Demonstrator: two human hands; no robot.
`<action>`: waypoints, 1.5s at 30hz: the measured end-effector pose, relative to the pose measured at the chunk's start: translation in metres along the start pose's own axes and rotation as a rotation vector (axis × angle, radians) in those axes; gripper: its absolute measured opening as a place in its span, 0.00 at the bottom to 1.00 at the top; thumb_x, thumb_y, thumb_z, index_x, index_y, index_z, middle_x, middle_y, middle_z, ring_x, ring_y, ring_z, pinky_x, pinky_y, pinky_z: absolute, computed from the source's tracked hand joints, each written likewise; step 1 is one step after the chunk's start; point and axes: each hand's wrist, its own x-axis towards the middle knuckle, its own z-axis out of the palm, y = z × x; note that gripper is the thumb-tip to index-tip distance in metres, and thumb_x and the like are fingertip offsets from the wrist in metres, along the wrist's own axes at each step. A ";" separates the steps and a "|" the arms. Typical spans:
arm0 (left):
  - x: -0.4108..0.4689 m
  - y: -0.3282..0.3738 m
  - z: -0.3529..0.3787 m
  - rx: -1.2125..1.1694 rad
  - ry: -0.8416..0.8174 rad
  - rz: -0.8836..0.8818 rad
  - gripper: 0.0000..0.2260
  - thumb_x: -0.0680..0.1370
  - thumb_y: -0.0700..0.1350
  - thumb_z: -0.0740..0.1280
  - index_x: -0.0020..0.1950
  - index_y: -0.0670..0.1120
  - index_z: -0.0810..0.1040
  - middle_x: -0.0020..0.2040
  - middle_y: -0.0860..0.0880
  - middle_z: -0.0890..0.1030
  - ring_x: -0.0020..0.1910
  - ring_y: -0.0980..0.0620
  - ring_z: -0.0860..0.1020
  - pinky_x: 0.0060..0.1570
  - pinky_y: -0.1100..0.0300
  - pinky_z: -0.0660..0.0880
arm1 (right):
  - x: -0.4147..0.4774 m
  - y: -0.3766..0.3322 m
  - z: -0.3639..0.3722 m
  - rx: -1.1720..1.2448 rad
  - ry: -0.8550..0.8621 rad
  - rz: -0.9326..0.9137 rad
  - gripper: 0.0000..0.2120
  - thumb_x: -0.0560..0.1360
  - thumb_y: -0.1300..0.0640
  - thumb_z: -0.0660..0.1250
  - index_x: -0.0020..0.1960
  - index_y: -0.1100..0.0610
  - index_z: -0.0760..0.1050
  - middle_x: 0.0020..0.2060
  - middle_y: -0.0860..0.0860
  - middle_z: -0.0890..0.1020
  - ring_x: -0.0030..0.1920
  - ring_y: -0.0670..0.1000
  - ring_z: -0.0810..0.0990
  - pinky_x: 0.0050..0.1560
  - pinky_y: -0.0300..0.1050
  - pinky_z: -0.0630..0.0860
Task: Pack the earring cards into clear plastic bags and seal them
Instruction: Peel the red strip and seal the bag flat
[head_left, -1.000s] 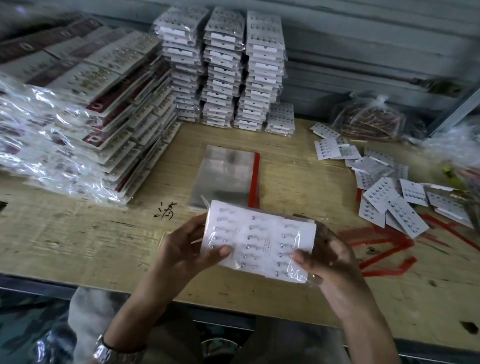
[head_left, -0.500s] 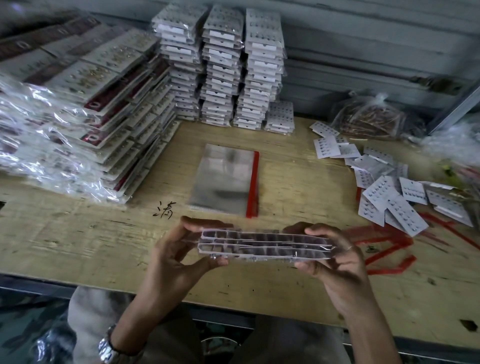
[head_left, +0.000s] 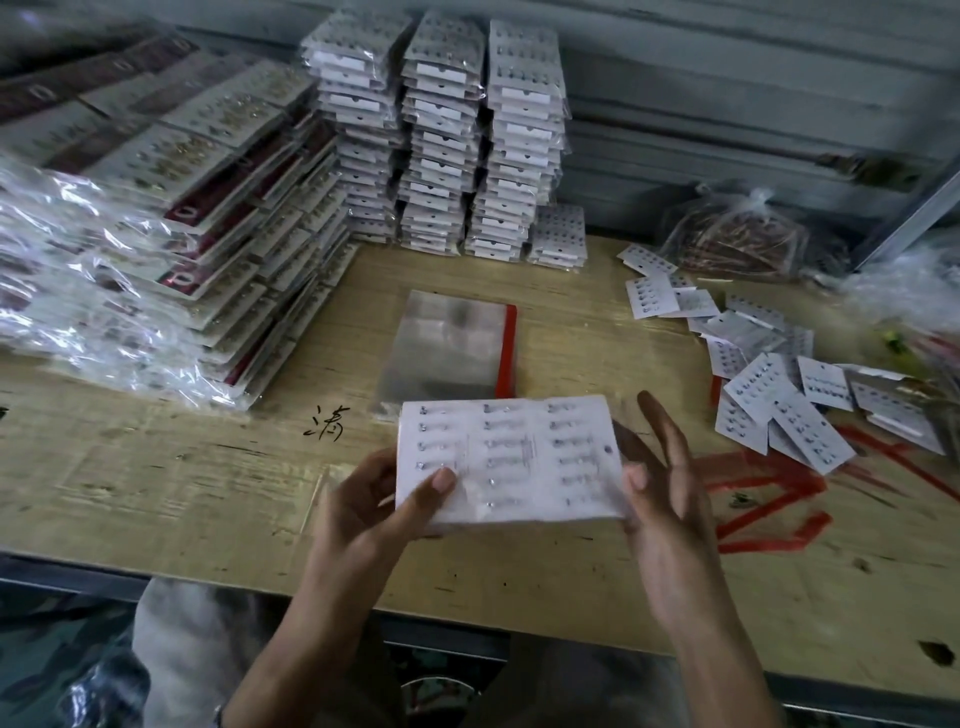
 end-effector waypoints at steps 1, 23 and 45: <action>0.000 -0.002 0.003 -0.021 0.021 -0.023 0.23 0.69 0.56 0.78 0.59 0.45 0.83 0.55 0.43 0.85 0.53 0.44 0.84 0.44 0.58 0.82 | -0.001 0.001 0.005 0.011 0.009 0.017 0.45 0.59 0.35 0.78 0.72 0.37 0.64 0.65 0.47 0.79 0.64 0.48 0.78 0.56 0.38 0.78; -0.006 -0.018 0.030 -0.055 0.112 0.047 0.30 0.63 0.43 0.83 0.63 0.45 0.77 0.56 0.44 0.85 0.55 0.45 0.84 0.47 0.56 0.82 | -0.018 0.030 0.059 -0.088 0.395 -0.157 0.32 0.64 0.50 0.81 0.62 0.53 0.69 0.56 0.51 0.83 0.57 0.52 0.82 0.52 0.46 0.80; 0.012 -0.024 0.016 -0.219 -0.124 -0.094 0.21 0.76 0.46 0.69 0.70 0.49 0.75 0.65 0.43 0.80 0.63 0.40 0.79 0.53 0.54 0.80 | -0.005 0.040 0.055 0.044 0.638 -0.004 0.08 0.80 0.45 0.62 0.53 0.34 0.78 0.53 0.37 0.83 0.55 0.37 0.80 0.57 0.44 0.72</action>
